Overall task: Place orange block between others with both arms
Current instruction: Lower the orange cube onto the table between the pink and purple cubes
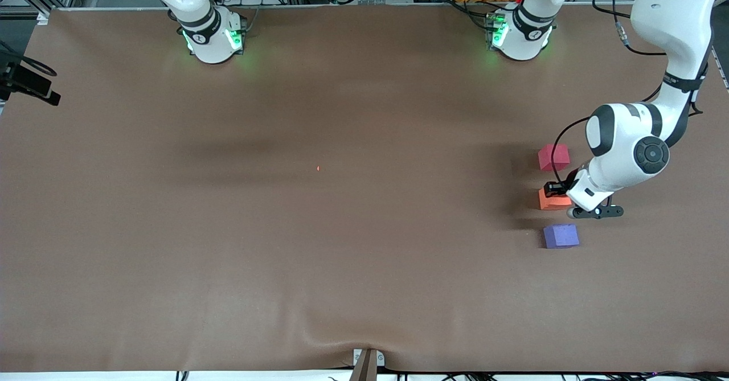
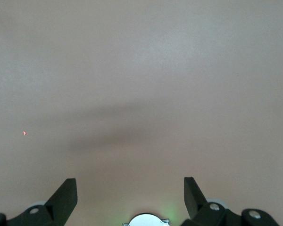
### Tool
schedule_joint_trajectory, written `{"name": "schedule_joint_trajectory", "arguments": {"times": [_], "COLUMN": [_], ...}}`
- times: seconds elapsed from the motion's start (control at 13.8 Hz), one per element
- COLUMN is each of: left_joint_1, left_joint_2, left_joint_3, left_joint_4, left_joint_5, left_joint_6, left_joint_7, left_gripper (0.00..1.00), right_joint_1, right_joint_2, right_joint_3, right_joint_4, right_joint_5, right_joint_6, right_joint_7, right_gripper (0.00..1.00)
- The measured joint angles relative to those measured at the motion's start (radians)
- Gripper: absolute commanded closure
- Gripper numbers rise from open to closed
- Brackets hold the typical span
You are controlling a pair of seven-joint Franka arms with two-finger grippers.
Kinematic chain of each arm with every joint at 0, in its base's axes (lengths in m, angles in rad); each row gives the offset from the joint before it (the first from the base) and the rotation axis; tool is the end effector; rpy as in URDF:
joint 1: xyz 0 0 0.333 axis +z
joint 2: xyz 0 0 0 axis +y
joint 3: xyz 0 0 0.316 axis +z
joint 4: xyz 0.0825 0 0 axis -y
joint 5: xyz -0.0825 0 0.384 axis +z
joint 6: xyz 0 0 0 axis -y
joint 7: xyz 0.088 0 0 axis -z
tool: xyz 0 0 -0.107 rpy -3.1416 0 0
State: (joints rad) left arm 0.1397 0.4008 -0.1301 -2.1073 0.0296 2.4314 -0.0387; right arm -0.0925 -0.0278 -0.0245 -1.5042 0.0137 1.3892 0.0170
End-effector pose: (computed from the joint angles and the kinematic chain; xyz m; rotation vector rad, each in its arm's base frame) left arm 0.5729 0.0057 0.2196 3.1076 0.0520 -0.1140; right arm 0.5231 -0.0600 0.6552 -3.1133 0.2059 0.1349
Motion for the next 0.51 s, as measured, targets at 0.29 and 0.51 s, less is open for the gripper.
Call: {"name": "schedule_joint_trajectory", "arguments": {"times": [0.29, 0.51], "left_joint_1": [0.000, 0.001], "left_joint_2": [0.006, 0.006], "left_joint_3": [0.000, 0.000], "left_joint_4": [0.000, 0.000], "left_joint_5": [0.000, 0.000], "left_joint_6": [0.001, 0.001], "left_joint_7": [0.000, 0.000], "left_gripper": [0.67, 0.68], "right_joint_1": [-0.002, -0.005], "right_joint_2": [0.001, 0.001], "right_joint_3": [-0.007, -0.012], "right_joint_4": [0.000, 0.000], "right_joint_5": [-0.001, -0.001], "right_joint_6": [-0.004, -0.004], "right_joint_7": [0.000, 0.000], "right_gripper": [0.00, 0.00]}}
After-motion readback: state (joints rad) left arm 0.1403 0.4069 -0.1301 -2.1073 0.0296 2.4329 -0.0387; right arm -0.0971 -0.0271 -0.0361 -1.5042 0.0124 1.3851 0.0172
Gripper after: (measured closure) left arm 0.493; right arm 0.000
